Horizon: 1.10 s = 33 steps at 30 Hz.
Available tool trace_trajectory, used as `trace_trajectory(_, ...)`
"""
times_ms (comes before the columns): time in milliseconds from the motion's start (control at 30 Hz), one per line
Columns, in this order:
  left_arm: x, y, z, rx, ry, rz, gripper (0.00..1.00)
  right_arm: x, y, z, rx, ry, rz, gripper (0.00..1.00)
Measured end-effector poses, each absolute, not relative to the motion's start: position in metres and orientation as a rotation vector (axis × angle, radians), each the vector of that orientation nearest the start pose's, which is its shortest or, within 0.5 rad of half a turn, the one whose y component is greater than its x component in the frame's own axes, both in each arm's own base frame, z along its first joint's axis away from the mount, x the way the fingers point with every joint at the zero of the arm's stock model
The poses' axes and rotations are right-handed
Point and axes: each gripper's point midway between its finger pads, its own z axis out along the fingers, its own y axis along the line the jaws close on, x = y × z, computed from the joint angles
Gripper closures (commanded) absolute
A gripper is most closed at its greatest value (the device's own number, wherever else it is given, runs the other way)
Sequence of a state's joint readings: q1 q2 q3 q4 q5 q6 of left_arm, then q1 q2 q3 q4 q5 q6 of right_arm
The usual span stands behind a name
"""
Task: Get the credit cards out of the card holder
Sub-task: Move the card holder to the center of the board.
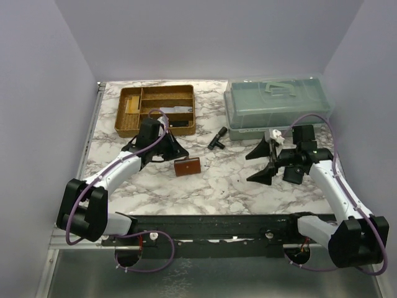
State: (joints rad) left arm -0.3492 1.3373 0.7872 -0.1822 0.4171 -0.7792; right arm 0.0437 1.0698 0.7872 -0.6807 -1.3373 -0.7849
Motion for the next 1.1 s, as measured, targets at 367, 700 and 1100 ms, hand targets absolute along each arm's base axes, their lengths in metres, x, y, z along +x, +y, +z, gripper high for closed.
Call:
trace_trajectory(367,0.288,-0.228,0.164,-0.31,2.316,-1.238,1.0,0.213,0.198,0.188,-1.377,1.467,1.096,0.0)
trace_trajectory(700,0.265,-0.251,0.148,-0.298,2.384,-1.297,1.0,0.206,0.197,0.167,-1.334,1.524,1.126,0.0)
trace_trajectory(1100,0.255,-0.234,0.15,-0.461,2.383,-1.242,1.0,0.203,0.197,0.16,-1.328,1.532,1.132,0.0)
